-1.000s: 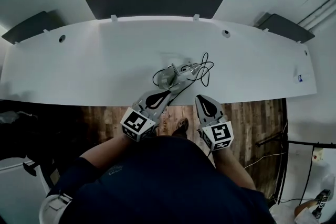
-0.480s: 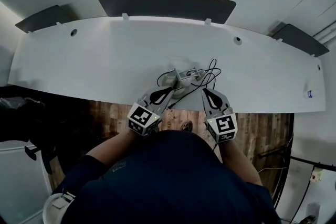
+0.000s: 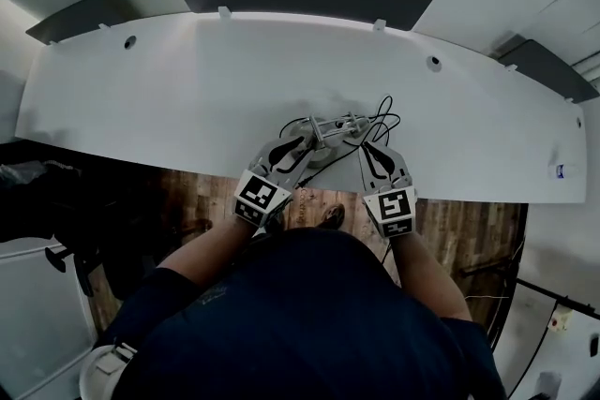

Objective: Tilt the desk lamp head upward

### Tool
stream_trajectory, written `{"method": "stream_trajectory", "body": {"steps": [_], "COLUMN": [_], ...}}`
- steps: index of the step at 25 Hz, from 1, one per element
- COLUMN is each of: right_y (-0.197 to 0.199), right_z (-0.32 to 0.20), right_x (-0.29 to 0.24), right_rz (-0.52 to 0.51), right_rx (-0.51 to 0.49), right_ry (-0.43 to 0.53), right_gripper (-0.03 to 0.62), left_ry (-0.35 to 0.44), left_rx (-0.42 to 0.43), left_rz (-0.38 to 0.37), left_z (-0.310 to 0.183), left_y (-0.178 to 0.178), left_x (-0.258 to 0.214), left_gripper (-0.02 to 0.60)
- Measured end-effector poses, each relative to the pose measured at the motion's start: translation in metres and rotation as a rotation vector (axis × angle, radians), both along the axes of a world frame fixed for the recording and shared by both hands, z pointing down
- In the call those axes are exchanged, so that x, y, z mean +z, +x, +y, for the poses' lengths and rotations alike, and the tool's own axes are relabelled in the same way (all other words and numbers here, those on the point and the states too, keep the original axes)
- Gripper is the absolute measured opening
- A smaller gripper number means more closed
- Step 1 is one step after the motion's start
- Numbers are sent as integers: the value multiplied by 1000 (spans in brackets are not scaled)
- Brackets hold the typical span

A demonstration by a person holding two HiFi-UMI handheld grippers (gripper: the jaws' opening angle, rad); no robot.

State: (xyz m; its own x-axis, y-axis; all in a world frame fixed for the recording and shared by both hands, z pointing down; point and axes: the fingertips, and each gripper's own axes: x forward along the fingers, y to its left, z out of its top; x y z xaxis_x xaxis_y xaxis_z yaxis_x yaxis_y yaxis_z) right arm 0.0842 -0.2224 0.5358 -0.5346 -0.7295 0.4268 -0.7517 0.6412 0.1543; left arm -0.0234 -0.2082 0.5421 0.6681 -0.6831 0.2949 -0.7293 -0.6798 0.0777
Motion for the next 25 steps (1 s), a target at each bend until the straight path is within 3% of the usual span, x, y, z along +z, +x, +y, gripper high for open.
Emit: {"method": "stream_trajectory", "body": {"steps": [4, 11, 18, 25], "right_y": [0, 1, -11, -20], "right_z": [-12, -35, -57, -71], "right_x": [22, 48, 70, 85], "right_rz": [48, 83, 159, 172], "right_rx": [-12, 14, 14, 18], "right_ry": [-13, -27, -14, 30], "right_gripper": [47, 116, 143, 142], "left_ry": [7, 31, 16, 15], "left_rx": [-9, 8, -1, 6], "left_rz": [-33, -57, -119, -101], "left_z": [-11, -27, -39, -42], "left_y": [4, 20, 23, 26], "left_x": [11, 18, 22, 27], "left_gripper": [134, 144, 144, 143]}}
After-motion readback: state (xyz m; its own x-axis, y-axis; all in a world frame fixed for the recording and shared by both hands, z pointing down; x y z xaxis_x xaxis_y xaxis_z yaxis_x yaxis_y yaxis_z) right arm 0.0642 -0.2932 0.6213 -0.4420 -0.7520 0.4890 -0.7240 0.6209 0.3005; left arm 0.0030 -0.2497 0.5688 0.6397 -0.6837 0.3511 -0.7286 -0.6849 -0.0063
